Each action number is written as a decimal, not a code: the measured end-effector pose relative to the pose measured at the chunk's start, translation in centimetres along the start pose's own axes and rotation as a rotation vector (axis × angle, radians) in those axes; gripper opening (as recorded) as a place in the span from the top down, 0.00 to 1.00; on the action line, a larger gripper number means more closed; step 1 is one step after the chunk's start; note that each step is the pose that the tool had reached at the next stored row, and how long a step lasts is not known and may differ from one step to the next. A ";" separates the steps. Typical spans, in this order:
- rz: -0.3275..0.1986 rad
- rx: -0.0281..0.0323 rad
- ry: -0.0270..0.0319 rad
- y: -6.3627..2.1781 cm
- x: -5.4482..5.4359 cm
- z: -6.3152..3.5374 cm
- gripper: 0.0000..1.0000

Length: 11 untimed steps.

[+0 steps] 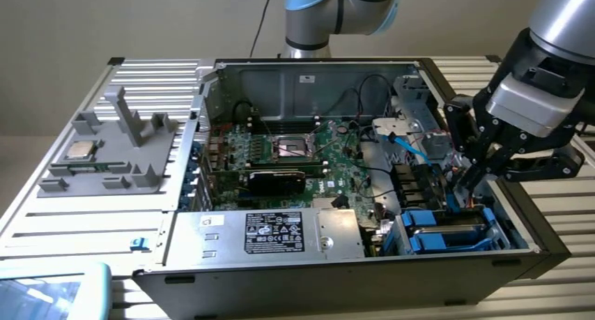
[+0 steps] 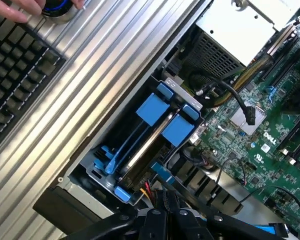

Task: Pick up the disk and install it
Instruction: 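Insert the second disk wire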

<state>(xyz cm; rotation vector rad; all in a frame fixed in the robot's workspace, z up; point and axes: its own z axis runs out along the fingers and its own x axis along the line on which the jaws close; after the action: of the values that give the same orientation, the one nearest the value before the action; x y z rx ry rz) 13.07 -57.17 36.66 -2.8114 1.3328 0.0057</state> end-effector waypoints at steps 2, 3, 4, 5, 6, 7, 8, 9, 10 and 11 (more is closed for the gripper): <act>-0.036 0.0019 0.0010 0.00 0.0 0.00 0.89; -0.054 0.0028 0.0015 0.00 0.0 0.00 0.89; -0.074 0.0038 0.0020 0.00 0.0 0.01 0.89; -0.091 0.0047 0.0025 0.00 0.0 0.01 0.89; -0.109 0.0054 0.0028 0.00 0.0 0.01 0.89; -0.127 0.0060 0.0031 0.00 0.0 0.00 0.89; -0.146 0.0064 0.0032 0.00 0.0 0.00 0.89; -0.165 0.0068 0.0033 0.00 0.0 -0.01 0.89; -0.183 0.0072 0.0033 0.00 0.0 -0.01 0.89; -0.201 0.0074 0.0032 0.00 0.0 -0.01 0.89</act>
<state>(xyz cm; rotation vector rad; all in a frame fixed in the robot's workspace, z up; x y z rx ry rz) 13.07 -57.16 36.67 -2.9256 1.0425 -0.0085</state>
